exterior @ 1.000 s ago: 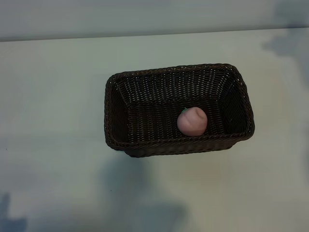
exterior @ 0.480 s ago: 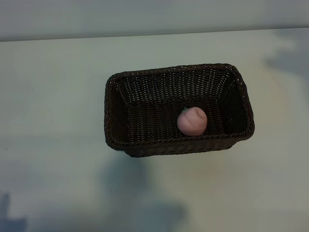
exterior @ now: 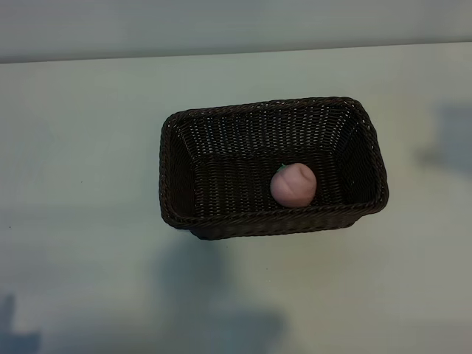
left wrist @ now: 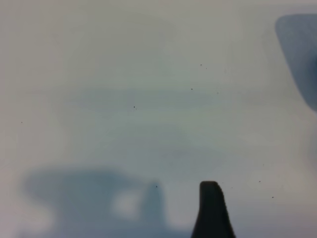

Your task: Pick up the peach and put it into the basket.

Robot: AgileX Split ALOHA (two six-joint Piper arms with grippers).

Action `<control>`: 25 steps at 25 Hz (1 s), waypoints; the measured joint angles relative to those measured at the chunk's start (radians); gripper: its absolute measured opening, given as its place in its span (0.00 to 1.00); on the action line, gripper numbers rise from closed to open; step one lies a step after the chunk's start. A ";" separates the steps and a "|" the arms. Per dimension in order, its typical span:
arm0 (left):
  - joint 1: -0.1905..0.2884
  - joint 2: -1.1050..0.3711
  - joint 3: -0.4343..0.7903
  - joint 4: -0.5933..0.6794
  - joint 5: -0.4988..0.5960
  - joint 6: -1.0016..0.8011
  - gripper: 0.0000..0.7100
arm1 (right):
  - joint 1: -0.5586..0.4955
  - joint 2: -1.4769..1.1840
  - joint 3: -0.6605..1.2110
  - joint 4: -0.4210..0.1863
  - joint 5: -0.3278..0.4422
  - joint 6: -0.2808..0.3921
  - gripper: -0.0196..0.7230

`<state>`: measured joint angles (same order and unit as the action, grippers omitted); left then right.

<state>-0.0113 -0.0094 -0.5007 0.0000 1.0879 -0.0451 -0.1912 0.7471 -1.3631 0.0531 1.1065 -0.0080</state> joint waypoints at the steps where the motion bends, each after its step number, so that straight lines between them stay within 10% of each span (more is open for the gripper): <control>1: 0.000 0.000 0.000 0.000 0.000 -0.001 0.71 | 0.000 -0.035 0.031 -0.010 -0.014 -0.001 0.83; 25: 0.000 0.000 0.000 0.000 0.000 -0.003 0.71 | 0.111 -0.745 0.660 -0.047 -0.111 0.008 0.83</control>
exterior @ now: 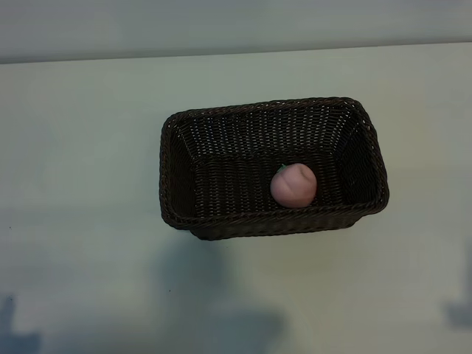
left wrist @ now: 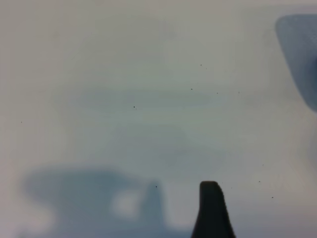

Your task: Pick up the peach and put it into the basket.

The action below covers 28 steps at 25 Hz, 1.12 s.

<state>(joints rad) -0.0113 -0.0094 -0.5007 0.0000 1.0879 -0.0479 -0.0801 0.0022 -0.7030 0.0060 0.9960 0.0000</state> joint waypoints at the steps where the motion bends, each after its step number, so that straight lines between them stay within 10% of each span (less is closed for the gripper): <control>1: 0.000 0.000 0.000 0.000 0.000 0.000 0.71 | 0.000 -0.009 0.018 -0.006 0.001 0.000 0.83; 28: 0.000 0.000 0.000 0.000 0.000 0.004 0.71 | 0.000 -0.010 0.215 -0.030 0.060 0.017 0.83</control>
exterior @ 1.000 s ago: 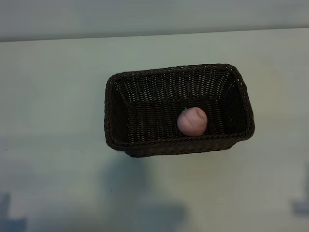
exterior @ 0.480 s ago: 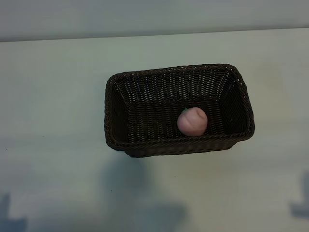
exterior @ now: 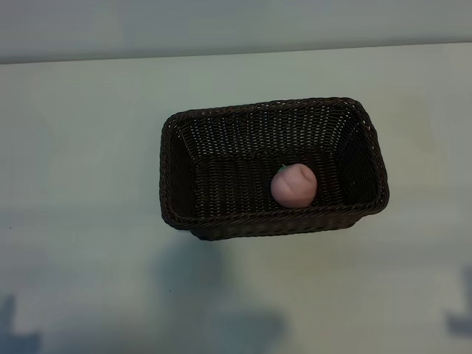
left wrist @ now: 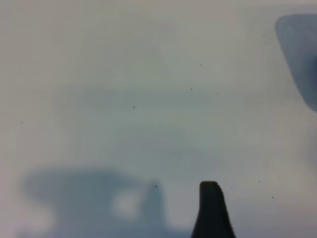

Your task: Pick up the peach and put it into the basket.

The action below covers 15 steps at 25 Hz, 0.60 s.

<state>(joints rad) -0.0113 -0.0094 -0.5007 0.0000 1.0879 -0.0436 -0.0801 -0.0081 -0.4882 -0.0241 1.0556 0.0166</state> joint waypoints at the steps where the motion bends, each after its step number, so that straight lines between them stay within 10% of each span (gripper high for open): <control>1: 0.000 0.000 0.000 0.000 0.000 0.000 0.71 | 0.000 0.000 0.000 -0.004 0.001 0.004 0.83; 15: 0.000 0.000 0.000 0.000 0.000 -0.001 0.71 | 0.000 0.000 0.000 -0.019 0.001 0.027 0.78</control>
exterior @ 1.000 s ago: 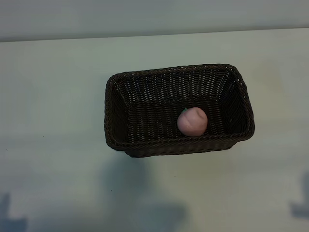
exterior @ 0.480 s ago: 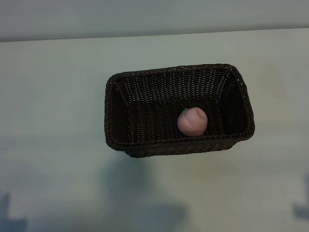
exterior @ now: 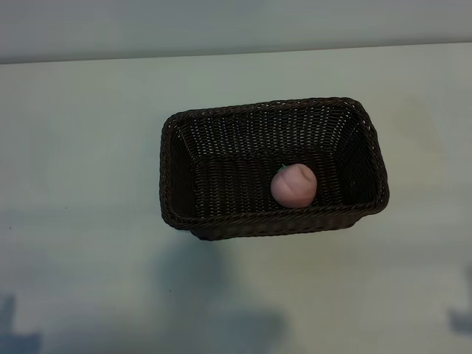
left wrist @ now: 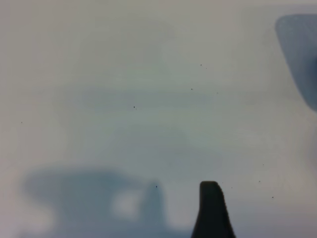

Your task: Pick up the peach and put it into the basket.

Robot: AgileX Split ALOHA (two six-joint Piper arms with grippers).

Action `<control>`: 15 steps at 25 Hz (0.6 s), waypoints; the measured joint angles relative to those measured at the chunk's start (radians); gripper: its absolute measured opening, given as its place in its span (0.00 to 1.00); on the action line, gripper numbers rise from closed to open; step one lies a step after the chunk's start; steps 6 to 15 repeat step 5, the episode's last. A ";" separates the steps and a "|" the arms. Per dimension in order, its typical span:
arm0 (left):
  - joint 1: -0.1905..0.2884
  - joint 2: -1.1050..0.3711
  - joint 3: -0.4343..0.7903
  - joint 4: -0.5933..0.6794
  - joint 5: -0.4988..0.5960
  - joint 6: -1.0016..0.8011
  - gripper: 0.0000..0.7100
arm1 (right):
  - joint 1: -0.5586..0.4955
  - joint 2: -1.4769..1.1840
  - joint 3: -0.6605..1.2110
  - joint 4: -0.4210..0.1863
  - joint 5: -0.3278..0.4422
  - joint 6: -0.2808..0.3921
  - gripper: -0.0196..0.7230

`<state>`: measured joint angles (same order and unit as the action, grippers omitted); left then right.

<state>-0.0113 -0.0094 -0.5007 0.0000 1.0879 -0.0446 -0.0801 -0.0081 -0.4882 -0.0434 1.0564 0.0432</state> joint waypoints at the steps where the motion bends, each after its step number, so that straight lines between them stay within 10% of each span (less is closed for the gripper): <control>1: 0.000 0.000 0.000 0.000 0.000 0.000 0.71 | 0.000 0.000 0.000 0.000 0.000 0.000 0.78; 15: 0.000 0.000 0.000 0.000 0.000 0.000 0.71 | 0.000 0.000 0.000 0.000 0.000 0.000 0.78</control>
